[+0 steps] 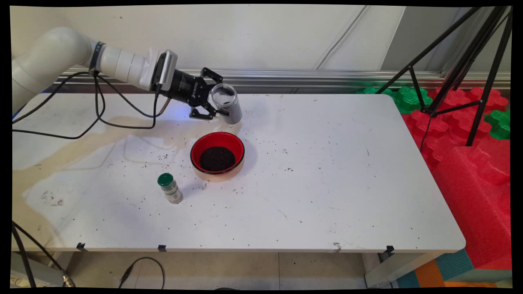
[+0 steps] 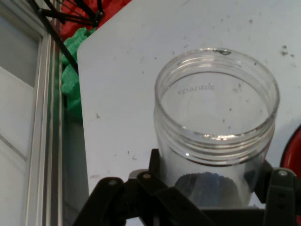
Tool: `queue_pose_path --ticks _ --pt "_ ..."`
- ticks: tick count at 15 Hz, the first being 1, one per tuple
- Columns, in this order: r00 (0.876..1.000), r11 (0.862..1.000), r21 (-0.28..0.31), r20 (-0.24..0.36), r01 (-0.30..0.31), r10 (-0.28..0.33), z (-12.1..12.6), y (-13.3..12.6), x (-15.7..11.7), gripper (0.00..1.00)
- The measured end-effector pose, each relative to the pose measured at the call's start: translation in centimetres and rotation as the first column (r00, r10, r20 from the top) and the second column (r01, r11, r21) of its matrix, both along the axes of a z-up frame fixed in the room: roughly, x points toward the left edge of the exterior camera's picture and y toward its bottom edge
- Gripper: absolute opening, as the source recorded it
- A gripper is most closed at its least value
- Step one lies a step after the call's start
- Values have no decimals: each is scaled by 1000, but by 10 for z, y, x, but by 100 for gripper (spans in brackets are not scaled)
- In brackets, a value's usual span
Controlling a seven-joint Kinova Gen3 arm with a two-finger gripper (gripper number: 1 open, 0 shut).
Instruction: Pour the black seasoning powder in the red bowl
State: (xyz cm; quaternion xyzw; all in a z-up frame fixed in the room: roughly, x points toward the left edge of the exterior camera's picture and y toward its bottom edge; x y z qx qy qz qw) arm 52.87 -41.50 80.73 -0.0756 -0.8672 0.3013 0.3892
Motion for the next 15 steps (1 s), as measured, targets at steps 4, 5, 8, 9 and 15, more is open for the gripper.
queue_pose_path --ticks 4,5,8,9,15 --pt "998 998 -56 51 40 -37 -6 6 3 0" --pt "997 996 -71 65 52 -48 -8 7 3 0" --pt "990 989 -115 112 93 -80 -13 12 6 0" --pt "987 986 -131 129 108 -91 -15 14 7 0" --pt "963 955 -216 221 201 -153 -25 21 8 0"
